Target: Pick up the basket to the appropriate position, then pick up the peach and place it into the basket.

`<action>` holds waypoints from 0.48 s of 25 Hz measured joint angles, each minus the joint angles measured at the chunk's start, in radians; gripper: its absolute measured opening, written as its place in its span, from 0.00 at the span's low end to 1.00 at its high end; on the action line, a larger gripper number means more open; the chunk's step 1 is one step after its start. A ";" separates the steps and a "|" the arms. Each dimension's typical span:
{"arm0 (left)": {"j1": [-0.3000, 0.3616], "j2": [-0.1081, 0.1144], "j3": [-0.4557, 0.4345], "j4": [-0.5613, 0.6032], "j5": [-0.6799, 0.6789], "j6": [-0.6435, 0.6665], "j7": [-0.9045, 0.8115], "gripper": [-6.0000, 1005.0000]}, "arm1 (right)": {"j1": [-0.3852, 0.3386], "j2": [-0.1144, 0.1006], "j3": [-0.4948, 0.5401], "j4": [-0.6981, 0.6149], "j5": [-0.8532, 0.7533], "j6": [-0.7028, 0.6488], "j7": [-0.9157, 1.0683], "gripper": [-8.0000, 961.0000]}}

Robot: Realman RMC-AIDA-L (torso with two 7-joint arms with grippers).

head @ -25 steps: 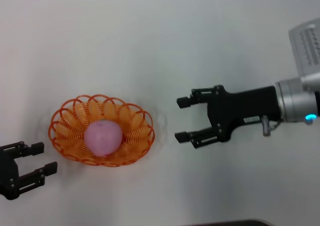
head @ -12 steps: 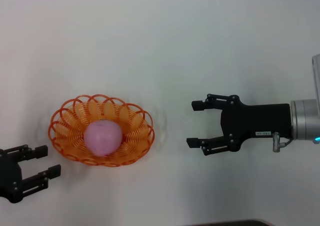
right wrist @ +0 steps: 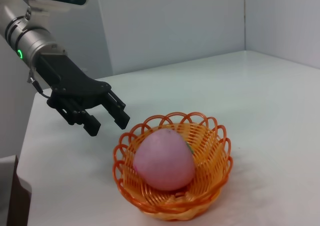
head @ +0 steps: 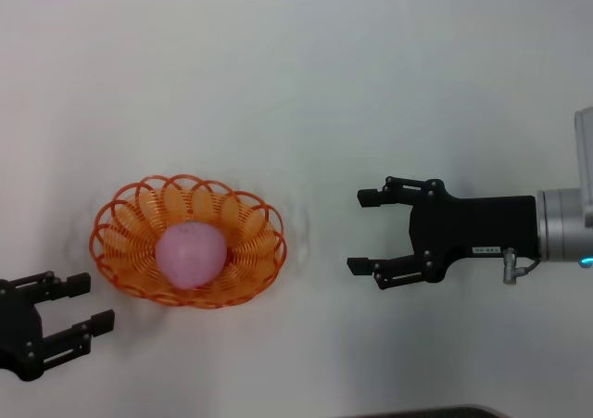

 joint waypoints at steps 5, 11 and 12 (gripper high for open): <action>0.005 -0.001 0.001 0.000 0.000 0.004 0.022 0.58 | 0.003 0.001 -0.004 0.001 0.000 0.001 0.000 0.98; 0.010 -0.004 -0.008 -0.003 -0.010 0.005 0.115 0.58 | 0.004 0.003 -0.004 0.004 0.004 -0.002 -0.042 0.98; 0.012 -0.005 -0.012 -0.007 -0.012 0.005 0.141 0.58 | 0.003 0.004 -0.002 0.007 0.005 -0.002 -0.052 0.98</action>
